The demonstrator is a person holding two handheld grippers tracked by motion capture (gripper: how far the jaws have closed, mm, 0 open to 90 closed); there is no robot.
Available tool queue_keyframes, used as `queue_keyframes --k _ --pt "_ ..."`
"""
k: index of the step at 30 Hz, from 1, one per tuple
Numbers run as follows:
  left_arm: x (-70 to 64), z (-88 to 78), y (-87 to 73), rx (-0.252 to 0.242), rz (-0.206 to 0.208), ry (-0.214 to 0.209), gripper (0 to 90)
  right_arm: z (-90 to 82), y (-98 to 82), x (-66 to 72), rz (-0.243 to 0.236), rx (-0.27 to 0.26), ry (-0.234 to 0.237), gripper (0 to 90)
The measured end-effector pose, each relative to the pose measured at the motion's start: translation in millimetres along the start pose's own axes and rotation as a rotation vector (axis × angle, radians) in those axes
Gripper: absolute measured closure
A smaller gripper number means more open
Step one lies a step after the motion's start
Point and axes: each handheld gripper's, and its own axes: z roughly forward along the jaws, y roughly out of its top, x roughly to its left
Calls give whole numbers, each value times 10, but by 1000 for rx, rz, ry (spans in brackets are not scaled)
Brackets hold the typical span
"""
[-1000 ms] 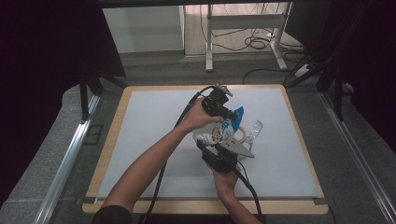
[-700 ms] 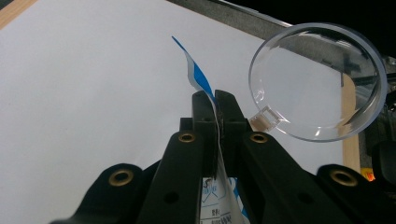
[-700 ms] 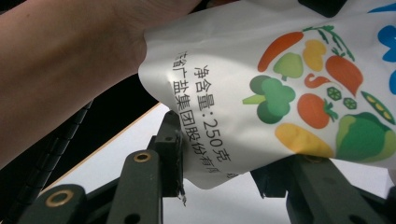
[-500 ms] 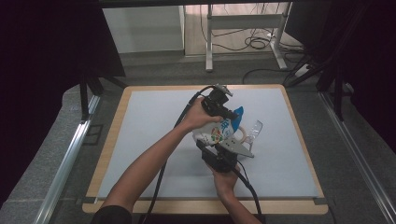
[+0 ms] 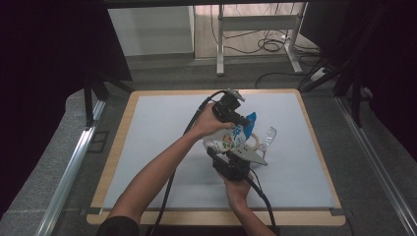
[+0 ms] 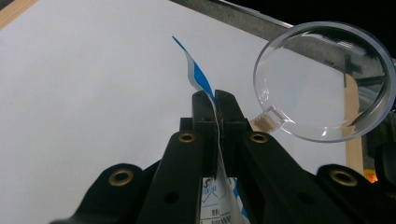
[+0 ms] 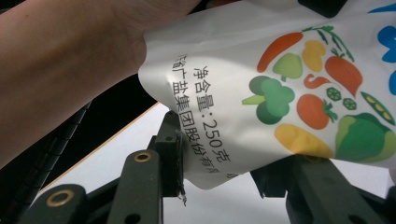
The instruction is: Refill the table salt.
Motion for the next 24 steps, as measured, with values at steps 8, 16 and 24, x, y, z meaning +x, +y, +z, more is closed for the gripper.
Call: queue_keyframes --k 8,16,24 --pt "1 3 0 3 0 3 889 3 -3 -7 1 0 1 605" --pt "-4 7 2 1 0 4 889 3 -4 -9 0 0 0 606" --pt "-14 2 7 3 1 9 890 0 -2 -6 0 -2 0 607"
